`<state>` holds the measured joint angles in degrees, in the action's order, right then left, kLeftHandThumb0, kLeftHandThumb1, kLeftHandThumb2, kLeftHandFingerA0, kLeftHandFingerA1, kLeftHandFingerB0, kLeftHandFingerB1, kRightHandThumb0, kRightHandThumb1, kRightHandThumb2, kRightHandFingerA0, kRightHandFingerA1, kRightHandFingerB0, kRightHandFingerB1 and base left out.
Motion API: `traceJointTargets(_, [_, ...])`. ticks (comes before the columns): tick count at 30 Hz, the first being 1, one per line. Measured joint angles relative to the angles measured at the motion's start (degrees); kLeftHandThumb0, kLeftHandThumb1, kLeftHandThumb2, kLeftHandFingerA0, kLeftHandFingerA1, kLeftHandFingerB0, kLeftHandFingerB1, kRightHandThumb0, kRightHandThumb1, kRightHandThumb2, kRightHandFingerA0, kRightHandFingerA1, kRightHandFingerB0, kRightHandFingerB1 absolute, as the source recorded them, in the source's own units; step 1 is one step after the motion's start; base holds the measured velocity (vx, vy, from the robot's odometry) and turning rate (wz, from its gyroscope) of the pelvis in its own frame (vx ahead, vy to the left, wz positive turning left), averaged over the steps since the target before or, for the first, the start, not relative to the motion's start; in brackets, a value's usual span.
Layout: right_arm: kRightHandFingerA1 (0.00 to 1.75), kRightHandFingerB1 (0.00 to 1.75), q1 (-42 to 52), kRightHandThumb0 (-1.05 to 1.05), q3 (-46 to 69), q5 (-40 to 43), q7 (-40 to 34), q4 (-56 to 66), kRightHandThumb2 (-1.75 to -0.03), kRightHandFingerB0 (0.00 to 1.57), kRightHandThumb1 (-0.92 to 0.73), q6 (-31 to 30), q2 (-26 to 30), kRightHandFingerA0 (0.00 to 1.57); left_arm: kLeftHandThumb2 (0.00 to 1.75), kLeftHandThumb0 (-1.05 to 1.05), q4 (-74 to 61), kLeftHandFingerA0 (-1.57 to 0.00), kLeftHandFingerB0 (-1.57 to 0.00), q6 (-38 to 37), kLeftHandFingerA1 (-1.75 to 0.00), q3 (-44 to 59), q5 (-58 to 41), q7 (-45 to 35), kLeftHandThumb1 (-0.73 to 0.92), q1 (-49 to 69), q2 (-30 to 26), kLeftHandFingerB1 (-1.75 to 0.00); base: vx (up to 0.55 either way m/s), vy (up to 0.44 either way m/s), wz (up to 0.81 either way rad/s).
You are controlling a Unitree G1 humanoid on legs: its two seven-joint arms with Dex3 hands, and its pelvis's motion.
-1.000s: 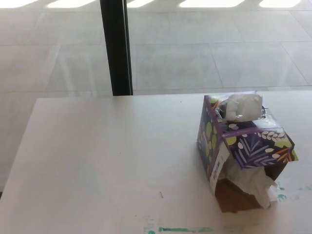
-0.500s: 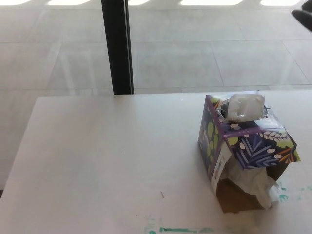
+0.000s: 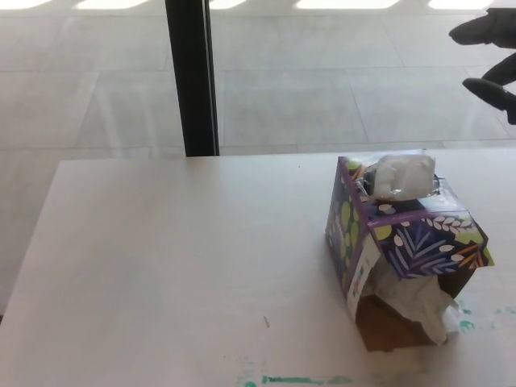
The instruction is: The robot uses its right hand to pull out a tissue from the tissue box kept in the middle of the desk and put it on the right side
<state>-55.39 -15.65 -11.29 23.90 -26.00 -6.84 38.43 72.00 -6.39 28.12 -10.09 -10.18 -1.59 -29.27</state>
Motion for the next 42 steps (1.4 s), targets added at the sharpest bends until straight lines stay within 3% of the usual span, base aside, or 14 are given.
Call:
traceJointTargets(12, [0.60,0.33,-2.2,-0.75,-3.5,-5.3,5.3,-0.9,-0.65,0.36,-0.83,1.3,0.7,0.43,0.88,-1.05,0.2,-0.80,-0.59,0.3,-1.37,-0.8,-0.1,-1.7,0.63,0.4,-0.5,-1.24,0.00,0.000,0.00])
traceJointTargets(13, [0.61,0.33,-2.6,-0.76,-3.9,-5.9,5.5,-1.2,-0.65,0.35,-0.83,1.3,0.2,0.42,1.25,-1.05,0.2,-0.83,-0.67,0.3,-1.22,-0.9,-0.1,-1.9,0.52,0.4,-0.5,-1.13,0.00,0.000,0.00])
traceJointTargets(17, [0.59,0.33,-4.1,-0.77,-5.0,-7.3,6.2,-2.9,-0.65,0.34,-0.83,1.4,-1.4,0.42,1.26,-1.05,0.3,-0.92,-0.70,0.3,-1.26,-1.3,0.0,-2.5,0.52,0.5,-0.6,-1.16,0.00,0.000,0.00])
traceJointTargets(18, [0.65,0.32,-4.1,-0.77,-5.3,-7.6,6.3,-3.4,-0.66,0.33,-0.84,1.4,-2.0,0.42,0.87,-1.05,0.3,-0.83,-0.59,0.3,-1.37,-1.5,0.0,-2.6,0.65,0.5,-0.6,-1.26,0.00,0.000,0.00])
traceJointTargets(19, [0.65,0.32,-4.0,-0.77,-5.9,-8.0,6.5,-3.7,-0.66,0.33,-0.84,1.5,-2.5,0.42,0.87,-1.05,0.3,-0.83,-0.59,0.3,-1.37,-1.5,0.0,-2.7,0.65,0.5,-0.6,-1.26,0.00,0.000,0.00])
traceJointTargets(20, [0.75,0.47,-3.9,-0.77,-6.4,-8.3,6.7,-3.9,-1.04,0.25,-0.66,1.5,-2.9,0.41,1.26,-1.05,0.3,-0.84,-0.65,0.3,-1.23,-1.6,0.0,-2.8,0.53,0.5,-0.6,-1.13,0.00,0.000,0.00])
traceJointTargets(21, [0.75,0.47,-3.8,-0.77,-6.8,-8.7,6.9,-4.0,-1.04,0.25,-0.66,1.6,-3.2,0.41,1.26,-1.05,0.2,-0.84,-0.65,0.3,-1.23,-1.7,0.0,-2.9,0.53,0.6,-0.6,-1.13,0.00,0.000,0.00])
traceJointTargets(22, [0.64,0.31,-3.6,-0.80,-7.4,-9.0,7.2,-4.0,-0.66,0.31,-0.86,1.7,-3.5,0.35,1.27,-1.05,0.2,-0.90,-0.67,0.3,-1.26,-1.8,0.0,-3.0,0.54,0.6,-0.6,-1.14,0.00,0.000,0.00])
traceJointTargets(25, [0.71,0.32,-3.1,-0.77,-9.3,-10.2,7.8,-4.8,-0.66,0.32,-0.84,2.2,-4.1,0.36,1.27,-1.05,0.2,-0.89,-0.66,0.3,-1.24,-1.9,0.0,-3.3,0.56,0.8,-0.7,-1.13,0.00,0.000,0.00])
traceJointTargets(26, [0.65,0.32,-2.7,-0.78,-9.9,-10.8,8.0,-5.0,-0.66,0.32,-0.84,2.3,-4.4,0.35,1.27,-1.05,0.2,-0.89,-0.65,0.3,-1.24,-1.9,0.0,-3.4,0.54,0.8,-0.7,-1.12,0.00,0.000,0.00])
traceJointTargets(27, [0.67,0.32,-2.5,-0.74,-10.4,-11.1,8.1,-5.1,-0.65,0.31,-0.83,2.5,-4.4,0.34,0.79,-1.05,0.2,-0.82,-0.58,0.3,-1.34,-1.9,0.0,-3.5,0.73,0.8,-0.7,-1.26,0.00,0.000,0.00])
traceJointTargets(31, [0.87,0.32,-2.4,-0.78,-11.7,-12.9,8.2,-6.9,-0.66,0.34,-0.85,3.6,-4.5,0.34,0.81,-1.05,0.3,-0.81,-0.57,0.3,-1.36,-1.8,-0.1,-4.0,0.72,0.9,-0.7,-1.26,0.00,0.000,0.00])
traceJointTargets(37, [0.74,0.33,-3.1,-0.75,-13.3,-15.8,7.5,-11.4,-0.65,0.35,-0.83,5.7,-4.8,0.39,0.82,-1.05,0.2,-0.81,-0.57,0.3,-1.34,-1.8,-0.2,-4.5,0.73,1.0,-0.7,-1.27,0.00,0.000,0.00])
traceJointTargets(42, [0.81,0.32,-3.6,-0.79,-13.6,-18.0,6.6,-12.8,-0.66,0.35,-0.84,7.2,-4.9,0.36,0.79,-1.05,0.2,-0.85,-0.57,0.3,-1.34,-1.9,-0.2,-4.6,0.75,1.0,-0.7,-1.27,0.00,0.000,0.00])
